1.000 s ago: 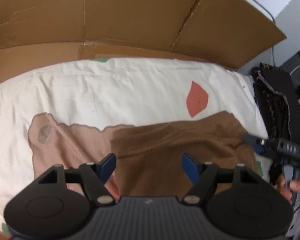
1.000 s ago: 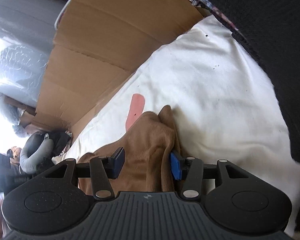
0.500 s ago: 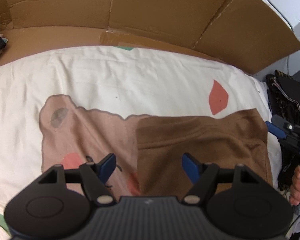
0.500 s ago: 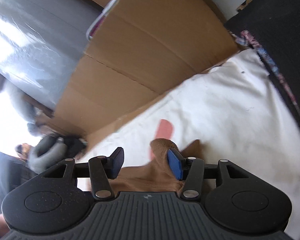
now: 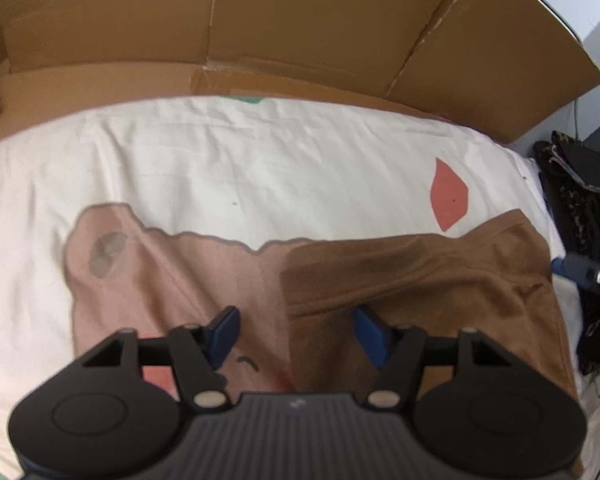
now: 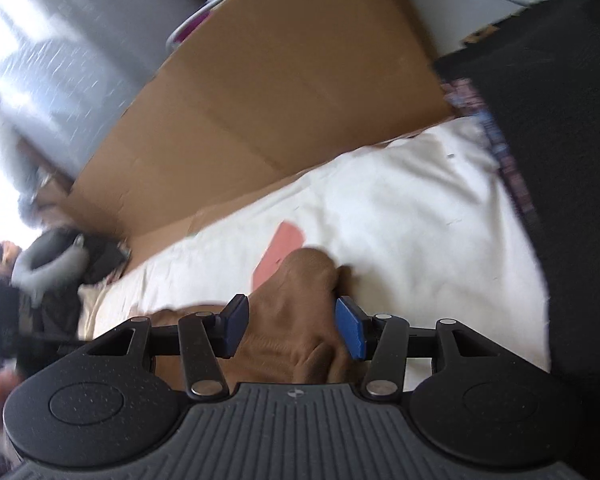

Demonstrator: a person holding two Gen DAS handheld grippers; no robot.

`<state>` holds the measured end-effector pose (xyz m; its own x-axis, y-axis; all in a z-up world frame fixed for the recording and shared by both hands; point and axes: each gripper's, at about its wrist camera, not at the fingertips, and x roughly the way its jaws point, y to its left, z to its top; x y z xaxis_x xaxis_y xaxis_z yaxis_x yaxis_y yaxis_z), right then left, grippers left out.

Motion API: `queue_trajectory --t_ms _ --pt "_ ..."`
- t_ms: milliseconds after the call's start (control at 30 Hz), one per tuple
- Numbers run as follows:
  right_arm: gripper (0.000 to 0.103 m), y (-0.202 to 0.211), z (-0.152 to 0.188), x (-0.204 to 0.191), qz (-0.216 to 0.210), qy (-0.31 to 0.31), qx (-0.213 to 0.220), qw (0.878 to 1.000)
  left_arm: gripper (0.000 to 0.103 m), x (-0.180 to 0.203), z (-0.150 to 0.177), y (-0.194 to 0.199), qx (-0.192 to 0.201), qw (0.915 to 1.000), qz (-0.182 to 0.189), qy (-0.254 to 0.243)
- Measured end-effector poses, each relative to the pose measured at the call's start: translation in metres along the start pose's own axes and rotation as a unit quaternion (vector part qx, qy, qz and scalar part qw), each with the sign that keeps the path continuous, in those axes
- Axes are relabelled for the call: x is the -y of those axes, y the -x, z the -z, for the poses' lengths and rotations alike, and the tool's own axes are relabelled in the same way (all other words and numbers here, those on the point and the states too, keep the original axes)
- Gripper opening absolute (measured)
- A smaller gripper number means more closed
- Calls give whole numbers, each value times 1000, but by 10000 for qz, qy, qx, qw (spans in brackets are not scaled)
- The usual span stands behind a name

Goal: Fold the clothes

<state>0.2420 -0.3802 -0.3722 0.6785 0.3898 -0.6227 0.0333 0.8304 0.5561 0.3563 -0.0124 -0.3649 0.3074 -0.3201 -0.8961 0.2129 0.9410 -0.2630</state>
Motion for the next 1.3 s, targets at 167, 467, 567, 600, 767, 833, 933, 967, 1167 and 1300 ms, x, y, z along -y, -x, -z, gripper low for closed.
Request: queue_trajectory --t_ms 167,467,567,600,767,833,933,967,1167,1300 --pt "55 -8 10 -16 87 448 -302 9985 35 -3 -2 -9 -75 9991 372 197" --pt "47 -1 7 -19 493 704 -254 9960 17 -4 -11 2 337 9977 542 248" --pt "47 10 5 -30 439 988 -173 9940 12 -6 -15 4 462 9971 524 300" --pt "47 10 6 -33 417 1087 -243 9929 12 -9 -16 3 443 9970 536 355" --pt "46 -8 17 -35 747 1237 -800 9863 15 -7 -16 6 397 9974 529 303" --pt "46 -12 17 -30 736 1077 -889 9875 19 -7 -16 6 382 9974 519 310" --pt "37 -16 14 -27 766 1002 -1003 9869 22 -8 -16 7 360 9976 505 320" --pt "31 -17 12 -26 807 1007 -1038 9862 22 -8 -15 7 352 9976 501 324" --pt "5 -6 4 -29 916 1352 -817 9832 28 -7 -13 11 335 9978 508 269" --pt "3 -5 1 -33 1184 1725 -714 9753 35 -5 -11 13 299 9981 500 220"
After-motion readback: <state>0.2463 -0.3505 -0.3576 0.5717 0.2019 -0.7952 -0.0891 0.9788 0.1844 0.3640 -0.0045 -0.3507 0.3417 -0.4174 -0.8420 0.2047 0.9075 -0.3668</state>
